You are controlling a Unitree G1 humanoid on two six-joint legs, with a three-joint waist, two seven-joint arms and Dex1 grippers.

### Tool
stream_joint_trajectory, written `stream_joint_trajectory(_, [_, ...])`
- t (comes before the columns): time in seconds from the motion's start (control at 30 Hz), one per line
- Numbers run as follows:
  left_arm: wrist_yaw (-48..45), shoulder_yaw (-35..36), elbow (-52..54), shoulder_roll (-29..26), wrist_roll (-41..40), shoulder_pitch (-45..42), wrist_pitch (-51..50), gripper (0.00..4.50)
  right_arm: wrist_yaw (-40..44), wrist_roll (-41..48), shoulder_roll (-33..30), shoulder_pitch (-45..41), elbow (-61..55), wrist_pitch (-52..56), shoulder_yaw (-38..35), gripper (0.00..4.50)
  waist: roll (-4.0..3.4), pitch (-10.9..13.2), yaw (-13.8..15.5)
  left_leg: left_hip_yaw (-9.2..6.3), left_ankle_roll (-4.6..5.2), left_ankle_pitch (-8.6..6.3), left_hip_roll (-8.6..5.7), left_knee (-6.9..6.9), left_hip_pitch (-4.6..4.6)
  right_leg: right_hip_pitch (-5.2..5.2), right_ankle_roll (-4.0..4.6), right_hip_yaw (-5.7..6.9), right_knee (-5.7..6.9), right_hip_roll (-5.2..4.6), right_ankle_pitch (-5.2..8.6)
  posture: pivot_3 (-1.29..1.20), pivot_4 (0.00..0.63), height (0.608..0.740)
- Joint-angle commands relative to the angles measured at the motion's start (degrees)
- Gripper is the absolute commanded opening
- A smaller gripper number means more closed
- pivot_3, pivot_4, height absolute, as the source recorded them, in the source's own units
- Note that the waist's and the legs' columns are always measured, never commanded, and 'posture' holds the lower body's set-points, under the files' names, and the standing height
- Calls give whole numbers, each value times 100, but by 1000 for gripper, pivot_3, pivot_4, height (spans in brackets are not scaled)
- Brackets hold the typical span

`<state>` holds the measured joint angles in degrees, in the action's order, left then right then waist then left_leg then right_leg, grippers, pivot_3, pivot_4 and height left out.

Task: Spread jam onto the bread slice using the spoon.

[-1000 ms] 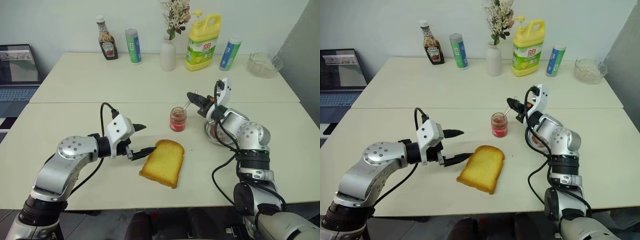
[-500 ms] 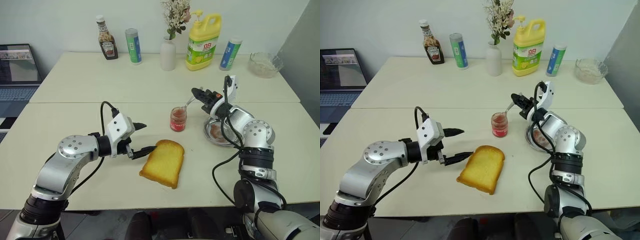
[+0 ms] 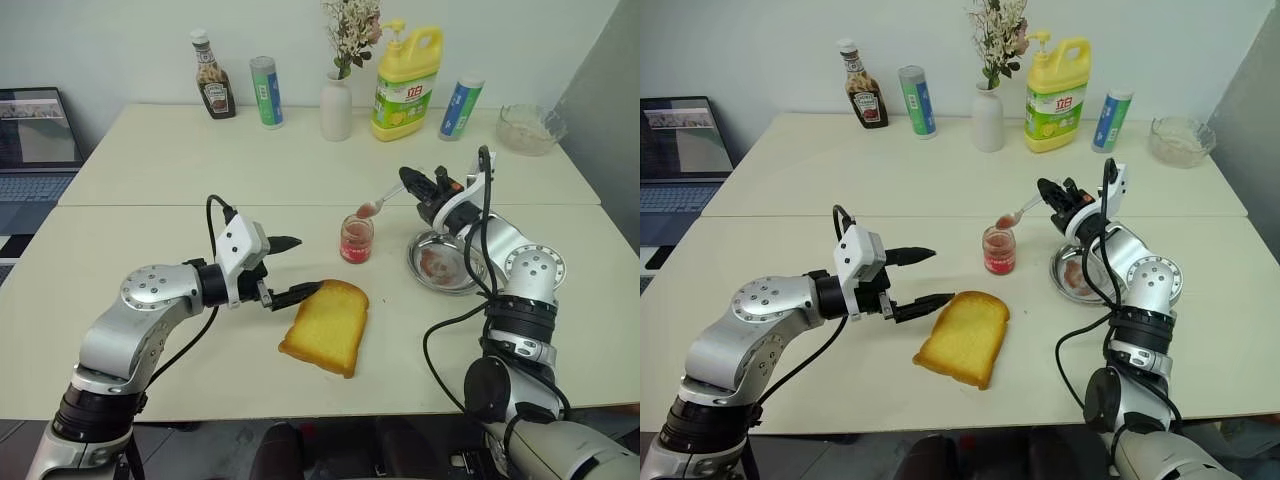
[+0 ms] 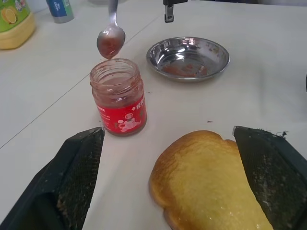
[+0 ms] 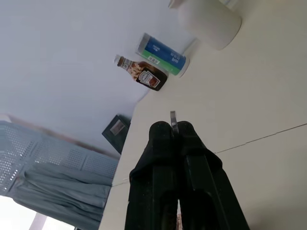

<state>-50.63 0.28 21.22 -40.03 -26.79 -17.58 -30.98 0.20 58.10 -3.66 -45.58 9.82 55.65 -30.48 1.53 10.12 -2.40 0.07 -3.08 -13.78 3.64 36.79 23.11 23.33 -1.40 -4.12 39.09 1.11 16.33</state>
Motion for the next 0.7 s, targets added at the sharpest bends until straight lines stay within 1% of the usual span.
stream_joint_trajectory(0.03, [29,124,-30,60,-99,-139,24,4500,-107,308,1,-84,-247,-51,-49,31,0,0,0,0,0,0,0,0,0,0,0,0,0,0,0,0,150,740])
stream_joint_trajectory(0.27, [2,80,-147,161,-100,-247,51,4500,-74,422,-52,5,-371,-53,99,31,0,0,0,0,0,0,0,-2,1,0,0,0,-3,0,0,0,150,740])
stream_joint_trajectory(0.33, [-176,51,-99,95,-166,-248,40,4500,-47,604,-127,60,-830,181,260,31,-1,1,1,0,0,0,0,-2,1,0,0,0,-3,0,0,0,150,740])
stream_joint_trajectory(0.43, [-342,216,-24,-44,-332,-251,-34,4500,-260,1008,-157,164,-1391,425,348,31,-3,2,2,-2,0,0,1,-3,14,12,0,2,-3,0,0,0,150,740])
stream_joint_trajectory(0.53, [-558,544,165,-366,-504,33,-22,4500,-529,1535,-161,284,-1839,631,444,31,-3,2,-30,-7,0,0,3,-2,22,19,0,4,-3,2,0,0,150,740])
stream_joint_trajectory(0.63, [-838,1126,543,-672,-726,743,143,4500,-607,1969,-241,719,-2543,950,945,31,-3,1,-74,-6,0,0,6,-9,23,23,0,2,-6,1,1,0,150,740])
stream_joint_trajectory(0.7, [-960,1331,683,-790,-851,1026,155,4500,-672,2186,-291,900,-2744,952,1142,31,-3,2,-91,-3,0,-1,6,-13,25,26,1,1,-9,-2,3,0,150,740])
